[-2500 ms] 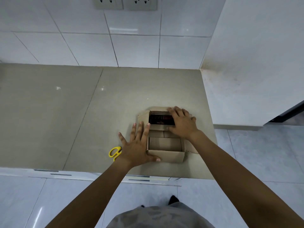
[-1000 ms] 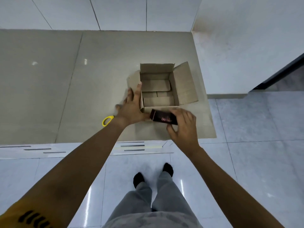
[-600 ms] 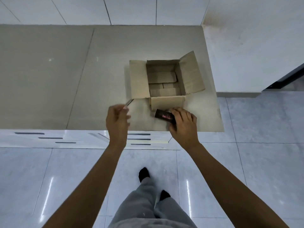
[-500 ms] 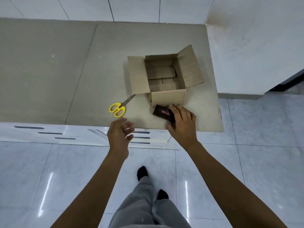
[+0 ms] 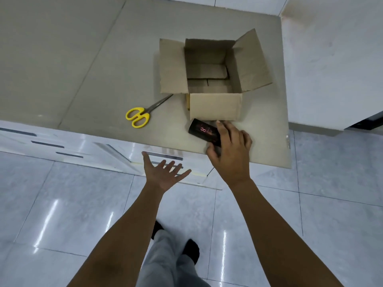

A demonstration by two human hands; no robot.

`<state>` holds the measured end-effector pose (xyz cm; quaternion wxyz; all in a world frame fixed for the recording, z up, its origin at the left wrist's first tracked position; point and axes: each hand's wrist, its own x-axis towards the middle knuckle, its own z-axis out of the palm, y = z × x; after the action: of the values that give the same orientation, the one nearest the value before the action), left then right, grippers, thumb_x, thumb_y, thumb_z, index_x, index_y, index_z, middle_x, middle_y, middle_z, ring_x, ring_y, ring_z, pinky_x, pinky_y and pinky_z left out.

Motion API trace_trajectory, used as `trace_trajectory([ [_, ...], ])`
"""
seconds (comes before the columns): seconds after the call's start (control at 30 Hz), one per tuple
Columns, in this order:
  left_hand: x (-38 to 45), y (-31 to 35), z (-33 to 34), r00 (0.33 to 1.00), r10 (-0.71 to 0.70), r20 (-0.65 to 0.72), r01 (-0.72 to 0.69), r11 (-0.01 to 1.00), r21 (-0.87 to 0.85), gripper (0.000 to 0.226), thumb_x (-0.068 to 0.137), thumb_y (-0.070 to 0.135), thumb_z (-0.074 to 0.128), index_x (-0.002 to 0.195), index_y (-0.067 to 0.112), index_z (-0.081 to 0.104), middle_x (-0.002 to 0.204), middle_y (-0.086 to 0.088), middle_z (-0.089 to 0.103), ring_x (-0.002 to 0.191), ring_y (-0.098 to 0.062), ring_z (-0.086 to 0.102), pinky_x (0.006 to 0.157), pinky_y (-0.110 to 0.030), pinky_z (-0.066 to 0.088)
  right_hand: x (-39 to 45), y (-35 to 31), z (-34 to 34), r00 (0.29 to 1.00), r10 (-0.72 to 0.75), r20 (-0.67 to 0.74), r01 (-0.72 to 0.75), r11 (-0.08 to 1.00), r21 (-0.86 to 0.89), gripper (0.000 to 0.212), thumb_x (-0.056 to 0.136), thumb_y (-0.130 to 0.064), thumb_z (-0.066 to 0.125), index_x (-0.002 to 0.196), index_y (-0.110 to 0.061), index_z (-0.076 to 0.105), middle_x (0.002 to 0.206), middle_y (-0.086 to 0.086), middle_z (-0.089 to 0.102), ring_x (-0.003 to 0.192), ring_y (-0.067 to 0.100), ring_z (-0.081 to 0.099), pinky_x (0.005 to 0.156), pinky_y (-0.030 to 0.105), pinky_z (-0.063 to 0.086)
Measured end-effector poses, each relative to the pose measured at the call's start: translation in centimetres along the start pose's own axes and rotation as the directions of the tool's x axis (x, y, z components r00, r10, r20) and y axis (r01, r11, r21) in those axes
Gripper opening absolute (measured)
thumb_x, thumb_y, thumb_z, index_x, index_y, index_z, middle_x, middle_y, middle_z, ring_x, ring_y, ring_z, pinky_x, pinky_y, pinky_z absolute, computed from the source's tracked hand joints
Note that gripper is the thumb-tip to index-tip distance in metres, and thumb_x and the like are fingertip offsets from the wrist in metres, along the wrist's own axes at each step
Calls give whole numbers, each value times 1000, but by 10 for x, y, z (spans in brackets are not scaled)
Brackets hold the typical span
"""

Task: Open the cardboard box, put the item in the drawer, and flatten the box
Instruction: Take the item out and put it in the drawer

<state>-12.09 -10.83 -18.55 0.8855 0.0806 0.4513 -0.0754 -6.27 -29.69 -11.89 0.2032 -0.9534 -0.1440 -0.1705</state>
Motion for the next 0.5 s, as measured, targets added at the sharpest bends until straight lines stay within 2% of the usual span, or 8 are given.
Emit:
trace_trajectory([
  [0.07,8,2,-4,999,20,38,-21,1000,6,114,59,78,68,148,19,27,145,-13,40,125,-42,50,91,-69,43,-1,1,2,1000,-14,-16,14,1000,-5,52,85,-34,54,131,-12,56,130,12,56,114,28,55,107,49,31],
  [0.13,13,1,-7,998,35,53,-36,999,19,113,58,78,69,143,12,36,139,-13,50,117,-38,58,89,-61,50,-1,1,4,999,-17,-38,17,1000,-10,51,84,-33,55,130,-12,56,130,12,57,113,28,56,107,49,31],
  [0.23,19,1,-12,997,37,73,-38,999,19,108,52,76,74,131,6,49,137,-11,54,110,-35,63,84,-53,53,-2,1,6,998,-22,-60,21,1000,-8,51,83,-32,55,129,-11,57,130,12,57,112,28,55,107,48,30],
  [0.33,21,5,-16,994,26,107,-28,999,18,98,49,74,78,120,12,50,125,-13,57,98,-31,63,86,-52,53,-2,1,4,998,-24,-62,23,1000,-16,51,84,-32,55,130,-11,56,128,13,57,113,28,55,109,50,29],
  [0.5,16,3,-33,996,12,92,-18,998,67,94,54,75,75,122,13,53,122,-10,57,81,-23,55,87,-52,53,-3,0,3,999,-21,-47,20,1000,-23,50,85,-33,53,130,-10,55,123,12,59,111,28,55,111,52,27],
])
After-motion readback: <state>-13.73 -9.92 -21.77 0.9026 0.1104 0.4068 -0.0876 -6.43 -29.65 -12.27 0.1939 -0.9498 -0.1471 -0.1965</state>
